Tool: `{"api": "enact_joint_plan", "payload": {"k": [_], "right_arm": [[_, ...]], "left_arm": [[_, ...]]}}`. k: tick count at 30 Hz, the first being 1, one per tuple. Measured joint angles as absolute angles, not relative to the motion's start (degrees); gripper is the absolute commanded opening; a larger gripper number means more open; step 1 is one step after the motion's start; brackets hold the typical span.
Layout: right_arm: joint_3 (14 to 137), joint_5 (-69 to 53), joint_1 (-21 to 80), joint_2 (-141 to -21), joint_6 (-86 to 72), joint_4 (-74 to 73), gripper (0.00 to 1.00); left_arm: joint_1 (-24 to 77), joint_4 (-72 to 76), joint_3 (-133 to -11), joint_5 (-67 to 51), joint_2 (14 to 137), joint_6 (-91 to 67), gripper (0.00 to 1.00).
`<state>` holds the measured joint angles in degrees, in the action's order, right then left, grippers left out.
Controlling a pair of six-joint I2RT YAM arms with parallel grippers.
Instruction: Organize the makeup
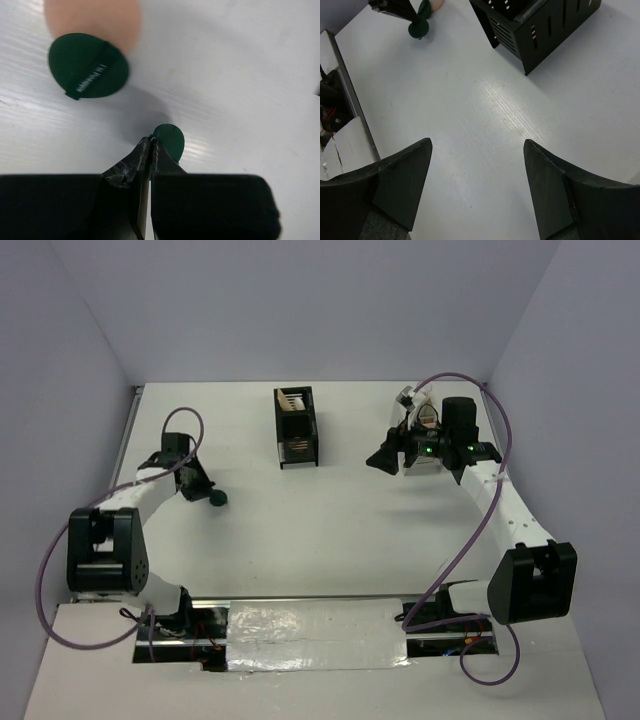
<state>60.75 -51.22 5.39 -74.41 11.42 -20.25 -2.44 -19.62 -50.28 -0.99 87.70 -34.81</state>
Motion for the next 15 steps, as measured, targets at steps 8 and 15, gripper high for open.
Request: {"api": "enact_joint_plan", "payload": {"k": [8,15], "right_arm": [[60.75,-51.29,5.39,-74.41,11.44,-20.23,0.55],[60.75,-51.44,5.39,-74.41,11.35,-20.25,0.14]], "left_arm": [[-1.87,-14.33,-48.82,-12.82,71.92,-33.41,0.00],[5.67,-6.09,-51.46,-21.15,71.75,-34.81,0.00]]}}
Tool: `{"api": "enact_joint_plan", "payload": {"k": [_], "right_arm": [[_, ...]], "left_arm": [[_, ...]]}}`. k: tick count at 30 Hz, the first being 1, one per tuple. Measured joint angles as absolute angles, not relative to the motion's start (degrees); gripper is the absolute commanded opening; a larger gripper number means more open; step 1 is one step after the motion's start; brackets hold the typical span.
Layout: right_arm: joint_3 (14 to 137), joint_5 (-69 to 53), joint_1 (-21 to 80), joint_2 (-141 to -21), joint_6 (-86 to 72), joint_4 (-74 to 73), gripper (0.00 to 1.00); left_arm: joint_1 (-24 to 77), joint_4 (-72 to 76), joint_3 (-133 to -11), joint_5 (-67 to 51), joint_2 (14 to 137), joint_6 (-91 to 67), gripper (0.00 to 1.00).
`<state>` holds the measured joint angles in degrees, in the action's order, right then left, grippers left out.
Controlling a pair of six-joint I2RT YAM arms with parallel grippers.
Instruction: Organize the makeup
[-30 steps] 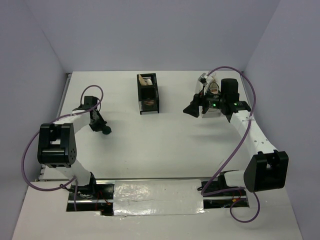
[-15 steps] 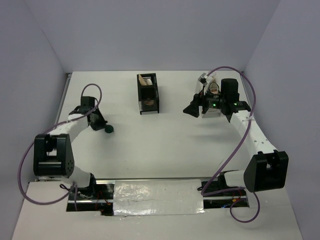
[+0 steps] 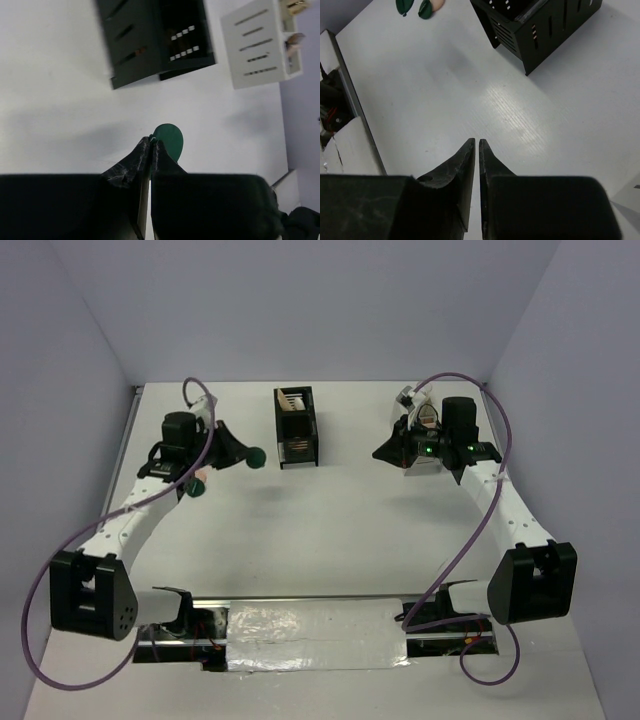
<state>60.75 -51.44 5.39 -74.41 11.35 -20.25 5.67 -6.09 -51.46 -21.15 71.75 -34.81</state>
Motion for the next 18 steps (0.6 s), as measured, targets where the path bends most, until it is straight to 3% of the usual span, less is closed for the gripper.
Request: {"api": "enact_joint_plan", "payload": {"k": [18], "right_arm": [[60.75,-51.31,5.37,-73.63,11.38,-20.21,0.19]], "left_arm": [[16.49,-1.21,-83.37,-16.47,101.97,-34.72,0.03]]}}
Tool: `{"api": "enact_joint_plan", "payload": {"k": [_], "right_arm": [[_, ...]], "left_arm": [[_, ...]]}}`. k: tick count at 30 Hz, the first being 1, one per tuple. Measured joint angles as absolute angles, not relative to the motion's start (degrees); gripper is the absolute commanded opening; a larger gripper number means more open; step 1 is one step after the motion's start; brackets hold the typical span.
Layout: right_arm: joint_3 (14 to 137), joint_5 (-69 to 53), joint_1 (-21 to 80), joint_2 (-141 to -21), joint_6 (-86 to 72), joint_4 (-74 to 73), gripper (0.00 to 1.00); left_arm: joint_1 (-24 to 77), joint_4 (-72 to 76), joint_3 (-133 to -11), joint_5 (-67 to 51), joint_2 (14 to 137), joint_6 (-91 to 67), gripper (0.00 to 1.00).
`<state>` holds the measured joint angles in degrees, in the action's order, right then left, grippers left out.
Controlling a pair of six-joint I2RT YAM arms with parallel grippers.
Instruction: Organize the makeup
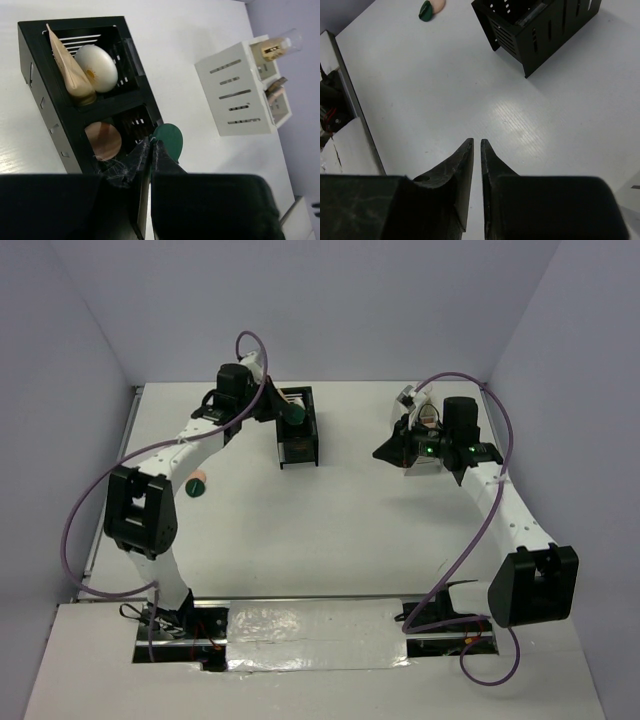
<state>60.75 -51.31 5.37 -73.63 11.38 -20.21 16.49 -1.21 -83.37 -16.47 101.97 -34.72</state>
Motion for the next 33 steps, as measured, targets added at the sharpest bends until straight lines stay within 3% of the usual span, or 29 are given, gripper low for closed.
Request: {"api": "enact_joint_plan", "payload": {"k": [6,8,12,19,25,29,30,31,33], "right_arm": [[60.75,-51.31,5.39,-73.41,11.38,-20.18,0.19],[60.75,-51.31,5.39,-73.41,11.38,-20.18,0.20],[60.75,-51.29,5.37,-73.41,11.38,-20.18,0.21],[60.75,-51.29,5.39,-73.41,11.38,-20.18,0.21],[60.75,-51.24,5.37,-73.41,11.38,-20.18,0.22],[60.75,-51.24,5.37,-73.41,11.38,-20.18,0.25],[60.75,-51.24,5.39,-73.41,11.38,-20.18,0.29],[60.75,-51.22,5.37,-73.41,11.40,-20.18,0.42],[60.75,-51.16,5.37,-73.41,11.38,-20.27,0.57]], "left_arm": [[16.84,-3.29,-86.17,-14.76,106.06,-34.72,0.05],[17.06,-4.01,-86.63,-14.26,106.56,-34.68,0.09],[17.17,-4.97,-87.20,-13.17,106.78,-34.48,0.31],[17.37,-6.76,-88.23,-11.81,107.87,-34.02,0.40],[17.41,-7.94,-88.71,-11.75,109.67,-33.15,0.40],[17.41,-8.14,-88.95,-11.75,109.58,-32.97,0.34],[17.41,-8.27,-88.92,-11.75,109.38,-32.91,0.29],[17.43,-8.34,-88.82,-11.68,109.08,-32.88,0.25],[17.43,-8.34,-87.68,-11.44,107.13,-32.47,0.11]]}}
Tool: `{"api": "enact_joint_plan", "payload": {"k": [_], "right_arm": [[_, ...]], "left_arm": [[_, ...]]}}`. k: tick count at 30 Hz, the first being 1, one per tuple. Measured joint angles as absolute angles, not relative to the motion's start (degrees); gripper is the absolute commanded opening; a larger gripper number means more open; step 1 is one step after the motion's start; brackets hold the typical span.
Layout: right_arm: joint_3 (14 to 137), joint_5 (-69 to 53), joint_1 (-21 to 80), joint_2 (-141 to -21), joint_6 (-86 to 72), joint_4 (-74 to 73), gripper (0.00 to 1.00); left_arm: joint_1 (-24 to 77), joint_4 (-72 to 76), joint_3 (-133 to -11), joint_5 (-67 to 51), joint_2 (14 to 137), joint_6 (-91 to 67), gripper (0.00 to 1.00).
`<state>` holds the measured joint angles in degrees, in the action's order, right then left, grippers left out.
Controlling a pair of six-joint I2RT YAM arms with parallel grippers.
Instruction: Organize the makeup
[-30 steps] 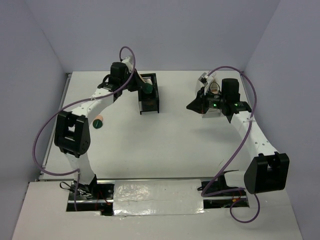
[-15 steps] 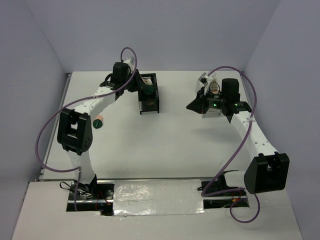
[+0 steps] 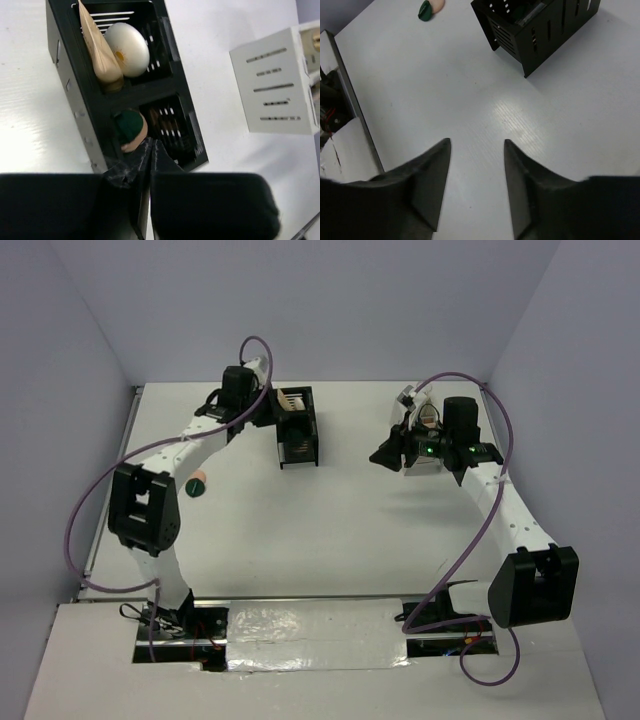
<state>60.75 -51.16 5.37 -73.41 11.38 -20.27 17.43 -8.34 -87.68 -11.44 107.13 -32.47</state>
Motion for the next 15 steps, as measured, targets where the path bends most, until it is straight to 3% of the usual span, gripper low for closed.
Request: {"api": "enact_joint_plan", "payload": {"k": [1,3,9,10,11,15], "right_arm": [[60.75,-51.07,5.37,-73.41,11.60,-20.32,0.68],[60.75,-50.76,5.39,-73.41,11.77,-20.40,0.74],[60.75,-49.54,5.37,-73.38,12.47,-20.62,0.97],[60.75,-49.15,5.37,-73.38,12.67,-20.62,1.00],[60.75,-48.58,5.37,-73.38,12.82,-20.60,1.00],[60.75,-45.84,5.37,-73.38,13.02,-20.62,1.00]], "left_arm": [[17.43,-8.45,-86.56,-11.33,105.43,-31.75,0.08],[17.43,-8.58,-84.23,-11.03,101.12,-31.16,0.03],[16.14,-7.84,-75.53,-11.29,82.65,-28.51,0.06],[15.05,-7.33,-73.67,-11.90,79.55,-28.40,0.12],[13.52,-6.68,-71.44,-12.80,76.86,-28.29,0.33],[3.77,-6.02,-60.80,-15.57,68.97,-28.42,0.63]]}}
